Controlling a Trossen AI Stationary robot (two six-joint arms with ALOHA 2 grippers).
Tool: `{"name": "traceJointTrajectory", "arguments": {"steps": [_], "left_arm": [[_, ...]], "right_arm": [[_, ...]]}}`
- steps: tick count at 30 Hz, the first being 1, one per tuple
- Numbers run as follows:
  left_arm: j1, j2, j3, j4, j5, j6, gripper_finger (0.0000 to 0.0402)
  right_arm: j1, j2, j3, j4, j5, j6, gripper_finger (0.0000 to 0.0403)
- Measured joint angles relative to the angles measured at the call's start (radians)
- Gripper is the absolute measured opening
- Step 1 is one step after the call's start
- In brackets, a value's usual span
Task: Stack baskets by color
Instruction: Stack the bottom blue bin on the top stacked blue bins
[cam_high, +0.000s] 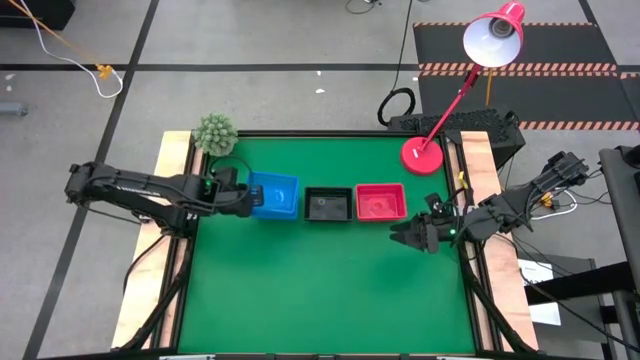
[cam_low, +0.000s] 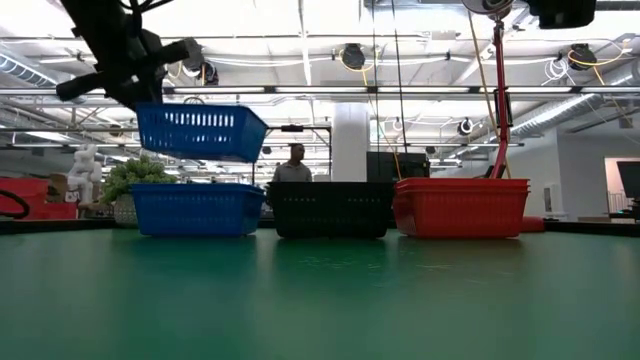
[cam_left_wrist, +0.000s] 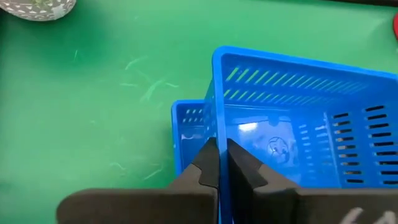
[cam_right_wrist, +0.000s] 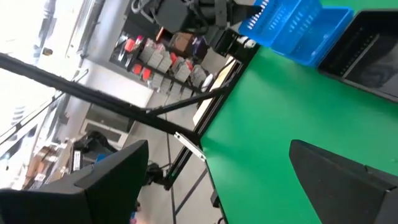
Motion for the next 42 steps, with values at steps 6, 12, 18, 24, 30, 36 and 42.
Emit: {"name": "traceJointTrajectory", "arguments": {"steps": [6, 12, 18, 24, 30, 36, 42], "left_arm": [[0.017, 0.000, -0.056, 0.034, -0.007, 0.003, 0.0023], [0.026, 0.000, -0.103, 0.103, -0.008, 0.003, 0.0007], [0.035, 0.000, -0.156, 0.197, -0.008, 0.008, 0.0022], [0.039, 0.000, -0.186, 0.228, -0.008, 0.010, 0.0007], [0.038, 0.001, -0.218, 0.269, -0.008, 0.003, 0.0043], [0.038, 0.001, -0.236, 0.307, -0.009, 0.002, 0.0091], [0.038, 0.002, -0.236, 0.322, -0.009, 0.022, 0.0104]], "right_arm": [[0.000, 0.000, 0.000, 0.000, 0.052, 0.003, 0.0384], [-0.002, 0.000, 0.000, 0.000, 0.060, 0.003, 0.0384], [-0.002, 0.000, 0.000, 0.000, 0.060, 0.003, 0.0384], [-0.002, 0.000, 0.000, 0.000, 0.060, 0.003, 0.0384], [-0.002, 0.000, 0.000, 0.000, 0.060, 0.003, 0.0384], [-0.002, 0.000, 0.000, 0.000, 0.060, 0.002, 0.0384], [-0.002, 0.000, 0.000, 0.000, 0.060, 0.001, 0.0384]]}}
